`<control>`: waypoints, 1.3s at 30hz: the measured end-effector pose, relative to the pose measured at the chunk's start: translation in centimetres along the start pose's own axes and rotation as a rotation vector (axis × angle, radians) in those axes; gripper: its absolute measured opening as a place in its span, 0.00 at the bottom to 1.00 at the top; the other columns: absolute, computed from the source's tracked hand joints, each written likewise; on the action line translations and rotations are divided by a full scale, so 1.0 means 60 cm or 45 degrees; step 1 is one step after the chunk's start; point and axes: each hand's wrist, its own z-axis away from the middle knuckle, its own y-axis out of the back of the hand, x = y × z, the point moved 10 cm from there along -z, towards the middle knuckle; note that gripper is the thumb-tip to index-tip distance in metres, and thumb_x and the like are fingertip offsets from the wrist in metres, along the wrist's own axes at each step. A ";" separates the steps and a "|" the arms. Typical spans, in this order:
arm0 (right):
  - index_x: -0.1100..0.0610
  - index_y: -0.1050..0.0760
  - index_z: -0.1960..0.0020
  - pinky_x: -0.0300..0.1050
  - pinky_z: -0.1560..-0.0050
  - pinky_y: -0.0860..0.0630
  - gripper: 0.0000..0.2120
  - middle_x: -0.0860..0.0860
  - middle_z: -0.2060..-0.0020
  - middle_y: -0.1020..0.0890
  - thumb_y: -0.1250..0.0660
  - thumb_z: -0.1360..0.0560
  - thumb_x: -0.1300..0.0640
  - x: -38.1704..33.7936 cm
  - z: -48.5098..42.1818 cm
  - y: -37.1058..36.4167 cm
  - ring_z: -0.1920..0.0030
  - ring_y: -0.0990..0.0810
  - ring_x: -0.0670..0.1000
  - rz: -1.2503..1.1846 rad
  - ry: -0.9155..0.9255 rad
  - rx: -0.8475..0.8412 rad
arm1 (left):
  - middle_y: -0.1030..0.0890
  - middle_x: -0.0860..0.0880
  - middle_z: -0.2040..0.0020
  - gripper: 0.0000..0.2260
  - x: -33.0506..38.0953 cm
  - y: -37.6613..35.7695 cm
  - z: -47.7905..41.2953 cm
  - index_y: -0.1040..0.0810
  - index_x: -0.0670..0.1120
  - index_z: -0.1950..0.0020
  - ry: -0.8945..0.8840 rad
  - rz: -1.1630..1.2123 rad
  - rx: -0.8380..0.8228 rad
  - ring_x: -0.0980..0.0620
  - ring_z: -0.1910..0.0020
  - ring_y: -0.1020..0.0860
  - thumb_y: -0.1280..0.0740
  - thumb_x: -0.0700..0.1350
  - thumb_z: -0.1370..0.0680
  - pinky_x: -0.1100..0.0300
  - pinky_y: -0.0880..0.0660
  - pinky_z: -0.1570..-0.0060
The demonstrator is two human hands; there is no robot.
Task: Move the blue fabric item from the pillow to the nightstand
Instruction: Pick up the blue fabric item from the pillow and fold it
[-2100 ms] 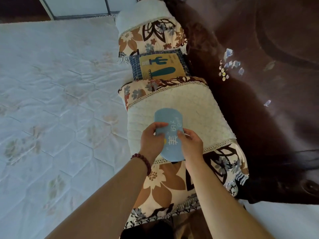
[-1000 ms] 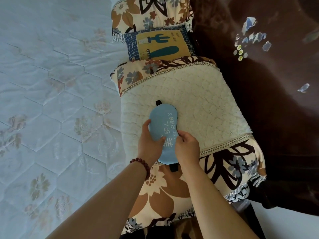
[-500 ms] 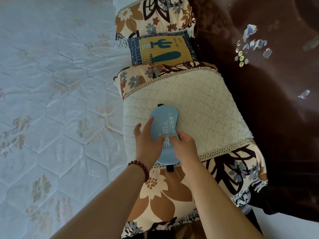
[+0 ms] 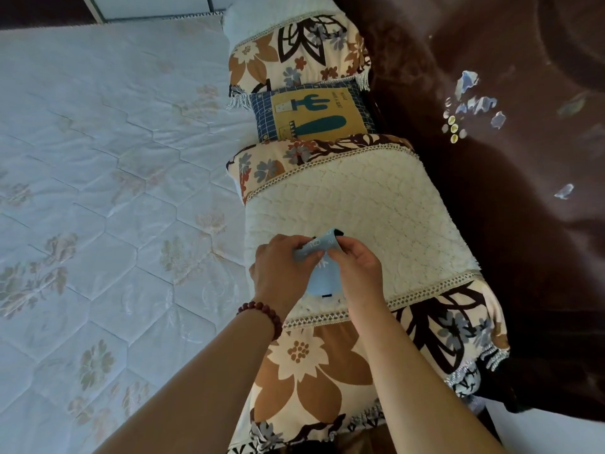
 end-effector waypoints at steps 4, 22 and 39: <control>0.50 0.22 0.58 0.33 0.64 0.23 0.11 0.42 0.62 0.16 0.31 0.29 0.66 0.002 0.008 0.007 0.63 0.18 0.40 -0.085 0.022 0.059 | 0.24 0.55 0.49 0.10 -0.005 0.006 0.006 0.20 0.54 0.56 -0.003 0.051 0.017 0.49 0.46 0.26 0.32 0.58 0.28 0.49 0.27 0.47; 0.56 0.23 0.49 0.51 0.54 0.22 0.11 0.56 0.52 0.18 0.29 0.28 0.52 0.052 0.013 0.009 0.53 0.19 0.56 -0.058 -0.157 0.135 | 0.21 0.55 0.55 0.17 -0.041 0.001 -0.001 0.27 0.55 0.45 0.171 0.558 0.030 0.62 0.62 0.23 0.28 0.56 0.31 0.74 0.31 0.72; 0.54 0.23 0.49 0.46 0.62 0.21 0.07 0.54 0.53 0.18 0.31 0.27 0.59 0.078 0.018 0.019 0.54 0.18 0.53 -0.477 -0.346 0.226 | 0.23 0.52 0.61 0.08 -0.024 -0.068 0.009 0.29 0.46 0.45 0.099 0.498 -0.252 0.57 0.72 0.25 0.39 0.48 0.21 0.70 0.30 0.78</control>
